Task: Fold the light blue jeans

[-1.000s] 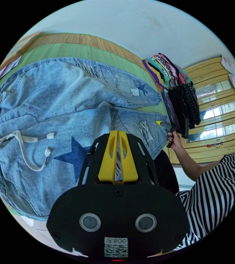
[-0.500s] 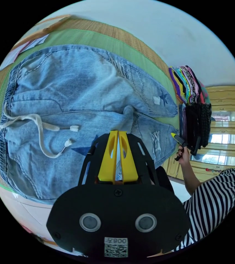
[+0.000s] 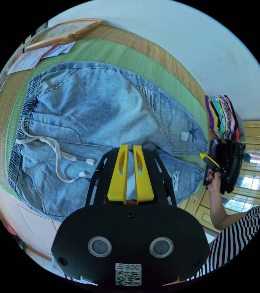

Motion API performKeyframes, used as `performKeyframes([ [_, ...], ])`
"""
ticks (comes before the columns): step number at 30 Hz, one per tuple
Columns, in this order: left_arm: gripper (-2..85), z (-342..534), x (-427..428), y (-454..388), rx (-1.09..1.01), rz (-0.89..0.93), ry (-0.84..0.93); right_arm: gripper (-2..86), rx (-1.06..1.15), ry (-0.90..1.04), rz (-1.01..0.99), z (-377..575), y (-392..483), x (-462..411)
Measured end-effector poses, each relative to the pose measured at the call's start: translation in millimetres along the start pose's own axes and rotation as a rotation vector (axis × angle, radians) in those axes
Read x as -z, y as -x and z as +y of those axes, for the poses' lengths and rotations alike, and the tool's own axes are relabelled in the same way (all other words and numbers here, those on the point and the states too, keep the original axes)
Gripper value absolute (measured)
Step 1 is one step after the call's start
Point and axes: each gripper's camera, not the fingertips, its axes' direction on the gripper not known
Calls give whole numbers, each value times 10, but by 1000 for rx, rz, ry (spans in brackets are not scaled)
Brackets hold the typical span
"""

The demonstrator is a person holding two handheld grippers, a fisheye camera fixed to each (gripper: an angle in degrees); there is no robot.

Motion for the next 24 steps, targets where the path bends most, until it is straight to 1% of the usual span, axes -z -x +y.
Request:
performKeyframes([
  [1, 12, -56, -41, 3, 21, -52, 4, 52, 40, 18, 21, -108, 40, -64],
  [3, 8, -140, -130, 6, 43, -101, 38, 53, 90, 58, 70, -244, 87, -210],
  [6, 4, -252, -187, -43, 61, -95, 36, 45, 133, 137, 125, -390, 105, -498],
  [8, 3, -333, -177, -111, 55, -106, 35, 11, 159, 118, 159, -455, 88, -532],
  [11, 3, -469, -161, -262, 34, -148, 42, 1, 147, 124, 105, -586, -12, -536],
  [14, 3, -561, -156, -386, 46, -169, 54, 0, 153, 120, 126, -682, -42, -545],
  [24, 1, -603, -139, -670, 113, -121, 3, 1, 144, 106, 115, -698, -165, -619],
])
